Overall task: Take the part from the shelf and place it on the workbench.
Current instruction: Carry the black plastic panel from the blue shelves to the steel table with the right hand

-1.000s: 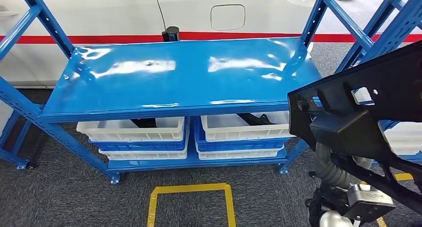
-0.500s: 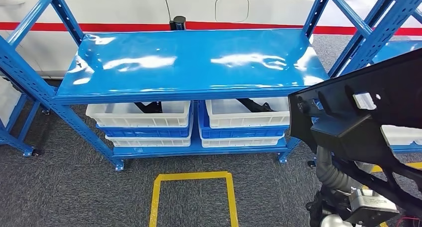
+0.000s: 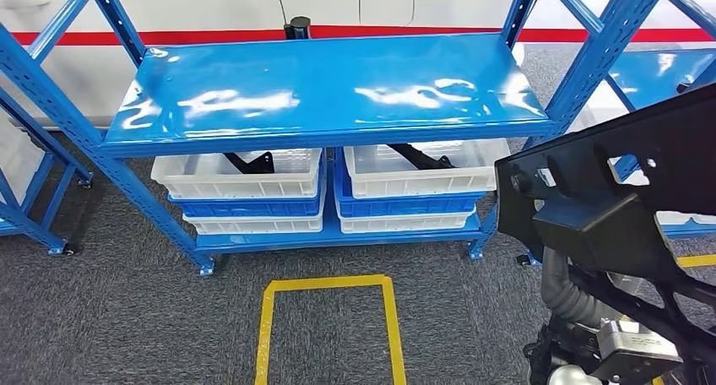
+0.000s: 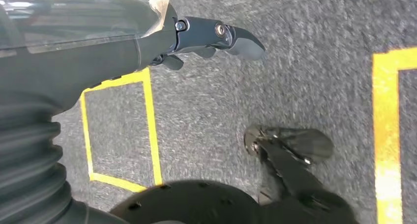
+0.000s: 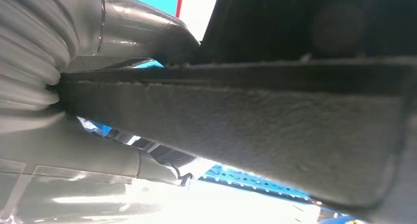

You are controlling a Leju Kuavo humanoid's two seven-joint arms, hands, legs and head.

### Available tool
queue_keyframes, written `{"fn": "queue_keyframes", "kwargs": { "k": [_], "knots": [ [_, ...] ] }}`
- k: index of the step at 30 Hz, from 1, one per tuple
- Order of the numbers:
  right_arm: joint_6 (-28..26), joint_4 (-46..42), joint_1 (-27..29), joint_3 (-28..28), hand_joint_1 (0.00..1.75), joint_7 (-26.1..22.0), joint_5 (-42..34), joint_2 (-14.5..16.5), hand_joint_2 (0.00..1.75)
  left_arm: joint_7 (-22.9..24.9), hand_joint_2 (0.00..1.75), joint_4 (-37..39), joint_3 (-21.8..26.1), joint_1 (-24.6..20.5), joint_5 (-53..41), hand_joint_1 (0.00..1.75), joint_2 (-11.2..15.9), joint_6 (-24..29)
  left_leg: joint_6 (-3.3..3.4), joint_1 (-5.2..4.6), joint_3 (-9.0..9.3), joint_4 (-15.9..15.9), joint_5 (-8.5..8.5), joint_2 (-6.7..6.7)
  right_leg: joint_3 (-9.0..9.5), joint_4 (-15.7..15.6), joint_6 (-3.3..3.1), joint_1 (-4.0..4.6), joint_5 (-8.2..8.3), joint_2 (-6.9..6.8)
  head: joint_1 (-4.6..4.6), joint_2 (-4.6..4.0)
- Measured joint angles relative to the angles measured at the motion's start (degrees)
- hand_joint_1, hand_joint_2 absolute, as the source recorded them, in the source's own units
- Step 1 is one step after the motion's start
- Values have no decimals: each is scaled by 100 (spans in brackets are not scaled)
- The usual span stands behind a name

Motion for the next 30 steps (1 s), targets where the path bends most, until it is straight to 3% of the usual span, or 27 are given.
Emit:
{"fn": "queue_keyframes", "kwargs": {
  "k": [2, 4, 5, 7, 9, 10, 11, 13, 14, 15, 16, 18, 19, 20, 22, 23, 24, 25, 26, 28, 30],
  "knots": [
    [-11, -54, 7, 2, 175, 68, 75, 1, 175, -3, 175, 0, -27, -2, -58, 0, -1, -77, 77, -42, -15, -84, -9, -8, -54, 19, 94, 11, 63, -1, 2, 0],
    [9, -99, 19, 4, 175, 144, 130, -3, 175, -2, 175, 0, -73, -2, -111, 0, -4, -126, 212, -45, -91, -104, 74, 17, -127, 79, 160, 1, 20, 7, 2, 0],
    [29, -118, 24, 4, 175, 178, 139, -6, 175, -2, 175, 0, -95, -4, -128, 0, -5, -137, 287, -40, -140, -119, 129, 31, -206, 223, 154, 0, -111, 14, 10, 0],
    [73, -140, 25, 5, 175, 229, 141, -16, 175, -3, 175, 0, -126, -7, -146, 0, -5, -143, 379, -44, -275, -126, 241, 49, -464, 879, 96, 0, -568, 30, 34, 0],
    [130, -150, 25, 5, 175, 256, 124, -24, 175, -14, 175, 0, -138, -6, -126, 0, -3, -143, 399, -59, -431, -123, 360, 57, -639, 1602, 104, 1, -895, 37, 48, 0],
    [166, -153, 21, 6, 175, 261, 106, -26, 175, -28, 175, 0, -138, -6, -111, 0, -2, -143, 397, -66, -505, -121, 419, 59, -605, 1732, 143, 1, -906, 38, 49, 0],
    [205, -154, 12, 7, 175, 257, 80, -27, 175, -47, 175, 0, -138, -6, -94, 0, -1, -143, 390, -70, -576, -120, 477, 60, -452, 1627, 193, 1, -818, 38, 50, 0],
    [270, -155, -29, 9, 175, 233, 30, -28, 175, -85, 175, 0, -138, -7, -61, 0, -1, -141, 359, -75, -690, -118, 591, 55, 134, 862, 244, 6, -583, 38, 52, 0],
    [293, -159, -59, 10, 175, 221, 10, -28, 175, -98, 175, 0, -138, -8, -48, 0, -1, -139, 334, -83, -735, -114, 645, 51, 467, 372, 224, 28, -543, 38, 54, 0],
    [307, -164, -83, 11, 175, 208, -6, -28, 175, -107, 175, 0, -138, -9, -37, 0, -1, -134, 303, -90, -758, -122, 703, 48, 683, 22, 186, 51, -538, 39, 48, 0],
    [321, -168, -104, 11, 175, 191, -25, -28, 175, -113, 175, 0, -137, -10, -29, 0, 2, -125, 273, -93, -769, -130, 759, 47, 795, -182, 146, 76, -557, 45, 49, 0],
    [354, -170, -129, 12, 175, 148, -84, -30, 175, -132, 175, 0, -133, -7, 4, 0, 11, -83, 204, -92, -787, -157, 861, 40, 752, -238, 70, 77, -507, 52, 47, 0],
    [370, -168, -143, 13, 175, 122, -116, -31, 175, -144, 175, 0, -130, -6, 22, 0, 19, -54, 174, -86, -819, -133, 825, 32, 708, -238, 27, 53, -458, 50, 50, 0],
    [385, -166, -154, 13, 175, 101, -144, -32, 175, -156, 175, 0, -127, -5, 42, 0, 25, -28, 143, -80, -867, -39, 681, 24, 650, -238, -36, 24, -396, 40, 41, 0],
    [395, -163, -170, 14, 175, 62, -167, -33, 175, -168, 175, 0, -125, -7, 63, 0, 40, 4, 89, -63, -1026, 485, 109, 12, 514, -231, -121, -6, -268, 21, 18, 0],
    [392, -161, -172, 15, 175, 45, -168, -33, 175, -169, 175, 0, -125, -8, 63, 0, 48, 21, 64, -55, -1112, 884, -178, 12, 440, -218, -143, -5, -204, 14, 5, 0],
    [387, -160, -171, 20, 175, 30, -168, -33, 175, -170, 175, 0, -125, -9, 55, 0, 57, 44, 40, -48, -1172, 1247, -351, 12, 363, -200, -139, -2, -145, 9, -1, 0],
    [382, -157, -170, 30, 175, 18, -168, -33, 175, -169, 175, 1, -125, -10, 47, 0, 67, 75, 21, -38, -1168, 1475, -375, 13, 279, -173, -128, -2, -89, 6, -3, 0],
    [380, -155, -167, 41, 175, 8, -171, -33, 175, -169, 175, 1, -124, -10, 50, 0, 79, 106, 6, -23, -1074, 1527, -291, 14, 187, -137, -108, -7, -38, 4, -8, 0],
    [397, -151, -160, 77, 175, 0, -204, -33, 175, -174, 175, 1, -113, -11, 81, 0, 105, 176, -18, 19, -574, 980, -43, 15, 6, -31, -61, -25, 32, 6, -10, 0],
    [419, -146, -151, 119, 175, -13, -250, -33, 175, -186, 175, 1, -90, -13, 117, 0, 131, 259, -13, 20, -71, 255, -62, -1, -144, 86, -7, -14, 76, 7, -7, 0]
  ]
}}
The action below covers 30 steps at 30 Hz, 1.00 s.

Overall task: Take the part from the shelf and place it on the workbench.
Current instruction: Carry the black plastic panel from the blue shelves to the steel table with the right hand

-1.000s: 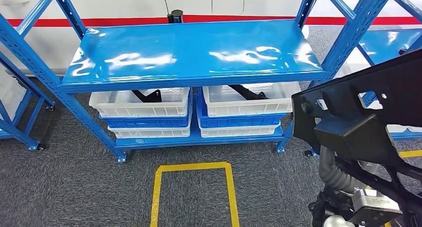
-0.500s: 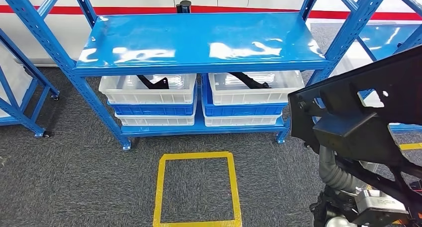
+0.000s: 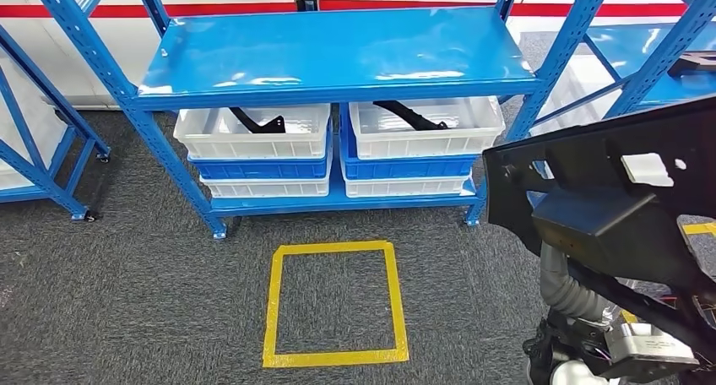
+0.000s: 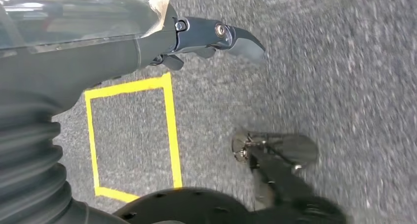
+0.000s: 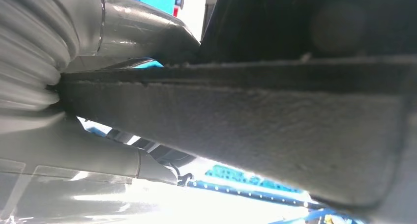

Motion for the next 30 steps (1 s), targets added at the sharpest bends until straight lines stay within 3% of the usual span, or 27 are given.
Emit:
{"fn": "queue_keyframes", "kwargs": {
  "k": [2, 4, 5, 7, 9, 10, 11, 12, 14, 16, 18, 20, 22, 24, 25, 26, 28, 30],
  "knots": [
    [7, 16, 8, 38, 175, -18, -20, 2, 175, -24, 175, 0, 14, 6, 7, 0, 23, 66, 75, -43, 117, -262, -97, -14, -78, 43, 76, 16, 52, -2, 7, 0],
    [-6, 39, 17, 75, 175, -27, -31, 5, 175, -57, 175, -1, 16, 25, -25, 0, 49, 115, 211, -60, 35, -290, -35, 1, -125, 43, 164, 9, 97, 1, 8, 0],
    [-19, 50, 20, 97, 175, -30, -40, 7, 175, -69, 175, -1, 16, 31, -43, 0, 67, 134, 279, -60, -9, -304, 16, 12, -182, 118, 177, 4, 42, 6, 19, 0],
    [-39, 72, 29, 138, 175, -30, -62, 7, 175, -83, 175, 1, 16, 34, -58, 0, 93, 142, 373, -52, -118, -319, 130, 39, -408, 618, 125, -6, -296, 17, 54, 0],
    [-47, 95, 46, 168, 175, -26, -84, 8, 175, -95, 175, 1, 16, 36, -75, 0, 111, 130, 398, -65, -251, -315, 232, 61, -648, 1363, 80, -1, -706, 25, 86, 0],
    [-52, 107, 60, 175, 175, -22, -95, 10, 175, -101, 175, 1, 15, 39, -87, 0, 116, 124, 397, -72, -316, -312, 280, 82, -672, 1583, 91, 0, -815, 27, 89, 0],
    [-56, 116, 74, 179, 175, -17, -102, 12, 175, -105, 175, 1, 14, 44, -102, 0, 121, 123, 392, -77, -369, -310, 323, 108, -566, 1562, 121, 1, -831, 26, 94, 0],
    [-62, 121, 87, 182, 175, -13, -106, 16, 175, -109, 175, 2, 13, 50, -119, 0, 126, 121, 383, -78, -410, -309, 361, 138, -338, 1305, 160, 1, -772, 13, 97, 0],
    [-74, 120, 97, 197, 175, -6, -107, 30, 175, -115, 175, 1, 8, 61, -144, 0, 139, 116, 344, -89, -436, -302, 418, 206, 288, 421, 198, 21, -596, -122, 106, 0],
    [-86, 114, 100, 220, 175, 1, -107, 51, 175, -120, 175, 0, 4, 70, -154, 0, 151, 111, 281, -105, -426, -300, 463, 287, 594, -97, 145, 70, -495, -221, 100, 0],
    [-93, 108, 119, 232, 175, 4, -108, 67, 175, -122, 175, 1, -1, 75, -156, 0, 162, 110, 210, -102, -413, -315, 505, 380, 560, -135, 54, 101, -446, -149, 88, 0],
    [-94, 97, 140, 237, 175, -1, -107, 74, 175, -129, 175, 0, -5, 71, -157, 0, 174, 110, 143, -77, -442, -248, 441, 371, 538, -151, -41, 49, -370, -57, 84, 0],
    [-94, 82, 150, 244, 175, -13, -105, 88, 175, -141, 175, -1, -6, 70, -154, 0, 186, 111, 90, -52, -627, 195, 87, 208, 502, -165, -134, 1, -286, 16, 76, 0],
    [-90, 75, 159, 254, 175, -25, -108, 99, 175, -152, 175, -1, -6, 77, -146, 0, 188, 111, 54, -47, -926, 958, -352, 66, 424, -153, -177, 21, -228, 93, 67, 0],
    [-84, 75, 167, 258, 175, -31, -115, 101, 175, -158, 175, -1, -6, 81, -139, 0, 188, 112, 45, -46, -1018, 1225, -452, 37, 386, -144, -174, 28, -204, 143, 66, 0],
    [-74, 75, 175, 260, 175, -38, -123, 101, 175, -163, 175, -1, -6, 83, -130, 0, 189, 111, 42, -45, -1009, 1290, -437, 24, 354, -131, -164, 35, -186, 202, 64, 0],
    [-55, 76, 183, 262, 175, -51, -139, 101, 175, -172, 175, -1, -6, 83, -113, 0, 191, 110, 58, -33, -655, 761, -141, -43, 312, -92, -140, 35, -166, 325, 55, 0],
    [-46, 75, 177, 266, 175, -65, -145, 101, 175, -180, 175, -1, -7, 81, -104, 0, 194, 111, 91, -5, -231, 28, 78, -307, 267, -35, -114, 55, -161, 429, 49, 0]
  ]
}}
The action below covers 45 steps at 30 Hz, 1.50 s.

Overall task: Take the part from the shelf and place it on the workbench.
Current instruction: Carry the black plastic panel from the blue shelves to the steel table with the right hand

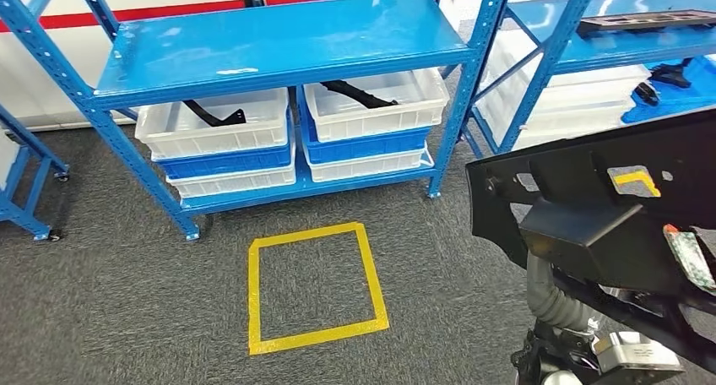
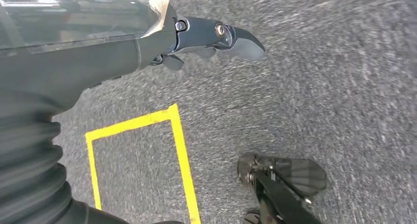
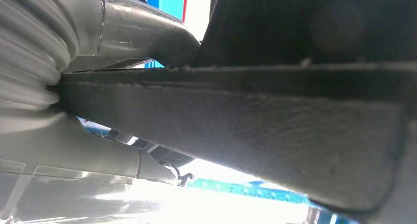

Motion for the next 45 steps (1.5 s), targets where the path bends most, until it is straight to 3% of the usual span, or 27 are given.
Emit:
{"fn": "queue_keyframes", "kwargs": {
  "k": [2, 4, 6, 8, 10, 11, 12, 14, 15, 17, 19, 20, 22, 24, 26, 27, 28, 30, 32, 34, 35, 37, 39, 41, 42, 43, 45],
  "knots": [
    [3, -1, -5, 6, 175, -16, -4, 0, 175, -6, 175, 0, -1, 4, 5, 0, -1, 1, 47, -10, 135, -276, 20, -139, -75, 34, 63, 9, 25, 103, 3, 0],
    [5, -1, -2, 15, 175, -31, -11, 0, 175, -7, 175, -1, 1, 7, 20, 0, -8, 1, 121, -31, 126, -311, 63, -2, -155, 40, 142, -8, 65, 185, 3, 0],
    [5, -2, -10, 22, 175, -41, -16, 1, 175, -7, 175, -4, 5, 6, 51, 0, -15, 9, 207, -17, 121, -365, 119, 147, -306, 246, 164, -2, -29, 18, 22, 0],
    [4, -2, -27, 33, 175, -50, -19, 1, 175, -5, 175, -6, 15, 15, 74, 0, -20, 21, 251, -10, 99, -389, 146, 314, -645, 916, 141, 2, -339, -233, 52, 0],
    [3, 1, -29, 43, 175, -55, -23, 2, 175, 2, 175, -7, 24, 32, 98, 0, -25, 32, 252, -10, 71, -387, 154, 484, -978, 1643, 161, -20, -606, -301, 65, 0],
    [3, 2, -26, 45, 175, -55, -25, 2, 175, 9, 175, -7, 26, 37, 114, 0, -32, 37, 247, -7, 64, -386, 157, 562, -1014, 1758, 201, -35, -625, -313, 67, 0],
    [6, 3, -26, 47, 175, -55, -26, 3, 175, 16, 175, -7, 31, 38, 135, 0, -43, 42, 237, 0, 64, -385, 159, 633, -914, 1613, 260, -53, -550, -336, 68, 0],
    [33, 4, -42, 54, 175, -56, -17, 12, 175, 26, 175, -10, 47, 31, 174, 0, -68, 50, 188, 12, 76, -377, 156, 756, -432, 769, 377, -88, -273, -515, 74, 0],
    [53, 4, -59, 61, 175, -55, -9, 23, 175, 27, 175, -16, 61, 28, 192, 0, -79, 57, 145, 7, 85, -370, 147, 810, -209, 373, 394, -84, -156, -621, 79, 0],
    [85, 6, -96, 76, 175, -55, 7, 50, 175, 28, 175, -32, 92, 21, 213, 0, -89, 75, 58, -21, 104, -365, 138, 898, -36, 32, 322, -58, -64, -724, 75, 0],
    [98, 7, -111, 85, 175, -55, 14, 67, 175, 28, 175, -40, 112, 13, 228, 0, -102, 92, -15, -10, 126, -379, 138, 983, -81, 50, 208, -52, -36, -601, 58, 0],
    [104, 7, -113, 87, 175, -55, 18, 75, 175, 28, 175, -43, 116, 8, 234, 0, -107, 97, -48, 10, 124, -351, 99, 947, -94, 47, 163, -67, -19, -545, 53, 0],
    [122, 7, -132, 95, 175, -56, 24, 100, 175, 26, 175, -45, 126, 3, 244, 0, -113, 102, -89, 42, -19, 0, -184, 687, -97, 33, 63, -99, 23, -434, 29, 0],
    [147, 11, -151, 103, 175, -57, 25, 127, 175, 24, 175, -46, 141, 14, 255, 0, -117, 103, -88, 45, -365, 762, -611, 404, -132, 39, -3, -74, 53, -327, 6, 0],
    [174, 21, -156, 108, 175, -57, 22, 145, 175, 24, 175, -46, 160, 33, 278, 0, -120, 104, -67, 39, -630, 1284, -758, 329, -158, 44, -28, -34, 69, -191, -2, 0],
    [187, 28, -160, 109, 175, -57, 20, 149, 175, 24, 175, -46, 171, 37, 290, 0, -120, 106, -43, 37, -610, 1225, -650, 316, -161, 49, -32, -17, 72, -114, -1, 0],
    [199, 36, -167, 109, 175, -58, 19, 154, 175, 24, 175, -46, 181, 38, 300, 0, -120, 109, -13, 35, -483, 956, -456, 286, -158, 54, -30, -3, 73, -39, -2, 0],
    [219, 48, -199, 109, 175, -60, 15, 168, 175, 25, 175, -51, 198, 38, 308, 0, -117, 114, 64, 39, -99, 171, -75, 25, -163, 80, -20, 21, 73, 97, 1, 0],
    [234, 61, -242, 111, 175, -61, 9, 184, 175, 27, 175, -57, 211, 37, 313, 0, -120, 128, 103, 22, 94, -242, 40, -172, -203, 99, 27, 21, 86, 215, 3, 0],
    [243, 72, -268, 113, 175, -63, 4, 192, 175, 29, 175, -63, 230, 31, 331, 0, -132, 162, 131, -16, 107, -299, 52, -79, -266, 79, 111, -5, 125, 344, 0, 0],
    [243, 76, -271, 113, 175, -64, 2, 192, 175, 30, 175, -67, 239, 27, 342, 0, -140, 180, 160, -19, 118, -336, 81, -6, -301, 92, 145, -12, 129, 341, 1, 0],
    [242, 85, -298, 115, 175, -68, 3, 191, 175, 31, 175, -82, 259, 25, 356, 0, -157, 209, 220, 0, 145, -424, 140, 164, -480, 370, 160, 17, -9, 120, 37, 0],
    [242, 103, -332, 117, 175, -74, -8, 190, 175, 34, 175, -91, 270, 33, 358, 0, -171, 229, 249, -4, 146, -452, 156, 343, -821, 1075, 134, 20, -328, -190, 77, 0],
    [243, 137, -337, 119, 175, -77, -32, 184, 175, 43, 175, -92, 275, 35, 358, 0, -191, 242, 249, -12, 137, -451, 152, 520, -1092, 1659, 172, -15, -527, -298, 86, 0],
    [243, 152, -335, 120, 175, -78, -42, 179, 175, 46, 175, -92, 275, 33, 357, 0, -202, 246, 243, -9, 137, -451, 148, 600, -1075, 1661, 221, -35, -508, -325, 89, 0],
    [243, 166, -335, 120, 175, -80, -46, 173, 175, 49, 175, -92, 275, 30, 355, 0, -213, 248, 230, -1, 144, -450, 142, 674, -920, 1406, 287, -56, -404, -368, 89, 0],
    [239, 180, -341, 120, 175, -89, -50, 165, 175, 50, 175, -95, 274, 25, 352, 0, -226, 255, 176, -9, 180, -443, 115, 796, -418, 555, 384, -82, -135, -619, 96, 0]
  ]
}}
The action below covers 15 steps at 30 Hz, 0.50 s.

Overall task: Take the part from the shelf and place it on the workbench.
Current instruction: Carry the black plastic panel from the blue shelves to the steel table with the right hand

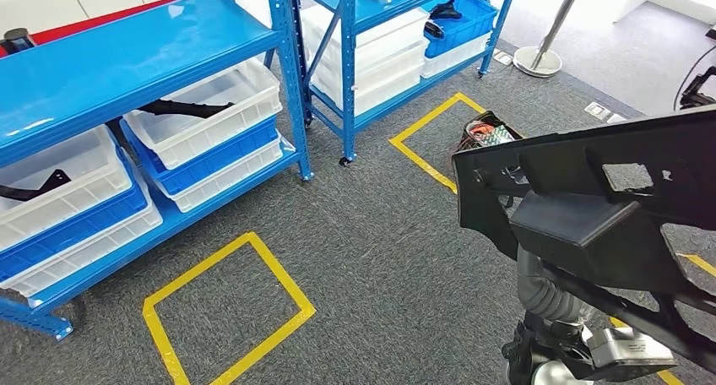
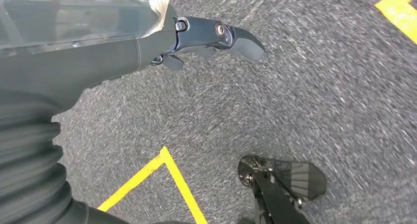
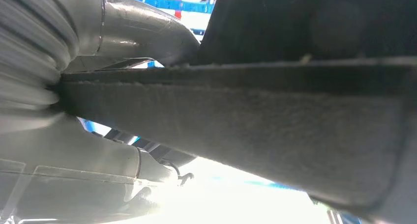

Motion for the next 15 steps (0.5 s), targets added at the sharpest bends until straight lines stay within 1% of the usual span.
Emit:
{"fn": "queue_keyframes", "kwargs": {
  "k": [1, 2, 3, 4, 5, 6, 7, 8, 9, 10, 11, 12, 13, 14, 15],
  "knots": [
    [-4, 5, -5, 0, 175, -7, -3, -2, 175, 0, 175, -3, 1, -2, -1, 0, -4, 10, -38, -14, 23, 3, -19, 52, 194, -324, -4, 4, 93, -116, 2, 0],
    [-10, 10, -9, 0, 175, -14, -7, -2, 175, 0, 175, -5, 1, -7, -1, 0, -3, 20, -77, -34, 49, 5, -35, 98, 293, -485, -39, 15, 133, -194, -4, 0],
    [-18, 15, -11, -2, 175, -20, -11, -3, 175, 0, 175, -8, 1, -13, -1, 0, -2, 30, -112, -47, 73, -2, -46, 147, 294, -512, -95, 32, 138, -200, -11, 0],
    [-25, 19, -11, -5, 175, -22, -14, -3, 175, 0, 175, -8, 1, -22, -1, 0, -5, 38, -145, -42, 99, -14, -54, 204, 283, -512, -149, 45, 144, -122, -20, 0],
    [-30, 21, -9, -8, 175, -25, -14, -4, 175, 0, 175, -9, 1, -32, -1, 0, -7, 40, -179, -24, 118, -10, -74, 224, 278, -516, -202, 23, 153, -51, -31, 0],
    [-33, 22, -10, -10, 175, -29, -13, -3, 175, 0, 175, -9, 1, -38, -1, 0, -8, 43, -208, -5, 109, 47, -142, 160, 275, -524, -253, 7, 170, 20, -39, 0],
    [-34, 23, -12, -11, 175, -33, -11, 0, 175, 0, 175, -10, 2, -42, -1, 0, -10, 44, -231, 11, 49, 215, -279, 28, 283, -535, -307, -13, 190, 89, -51, 0],
    [-33, 25, -14, -12, 175, -37, -10, 4, 175, 1, 175, -10, 2, -42, -2, 0, -12, 45, -244, 22, -80, 518, -477, -151, 288, -542, -351, -29, 207, 154, -67, 0],
    [-33, 27, -17, -12, 175, -39, -10, 7, 175, 1, 175, -10, 3, -37, -2, 0, -14, 46, -243, 20, -264, 912, -699, -315, 276, -541, -381, -11, 217, 215, -77, 0],
    [-33, 32, -18, -13, 175, -39, -10, 10, 175, 2, 175, -10, 4, -30, -3, 0, -17, 46, -238, 17, -463, 1314, -882, -410, 264, -540, -402, 6, 223, 283, -80, 0],
    [-33, 38, -17, -13, 175, -39, -10, 10, 175, 2, 175, -10, 5, -22, -3, 0, -19, 44, -226, 13, -618, 1600, -966, -453, 256, -539, -413, 26, 229, 360, -81, 0],
    [-33, 45, -16, -13, 175, -39, -10, 11, 175, 2, 175, -10, 6, -16, -7, 0, -19, 36, -207, 11, -680, 1681, -927, -469, 251, -538, -422, 44, 235, 438, -81, 0],
    [-33, 51, -15, -13, 175, -39, -10, 12, 175, 2, 175, -10, 6, -13, -11, 0, -15, 20, -178, 9, -626, 1530, -774, -485, 252, -537, -426, 60, 241, 518, -82, 0],
    [-33, 55, -15, -12, 175, -39, -10, 13, 175, 2, 175, -10, 6, -12, -19, 0, -7, 2, -139, 5, -469, 1184, -551, -535, 259, -536, -425, 71, 247, 597, -83, 0],
    [-36, 56, -16, -12, 175, -40, -10, 16, 175, 2, 175, -10, 5, -13, -27, 0, 10, -17, -89, 2, -271, 763, -339, -671, 264, -535, -421, 72, 254, 667, -82, 0]
  ]
}}
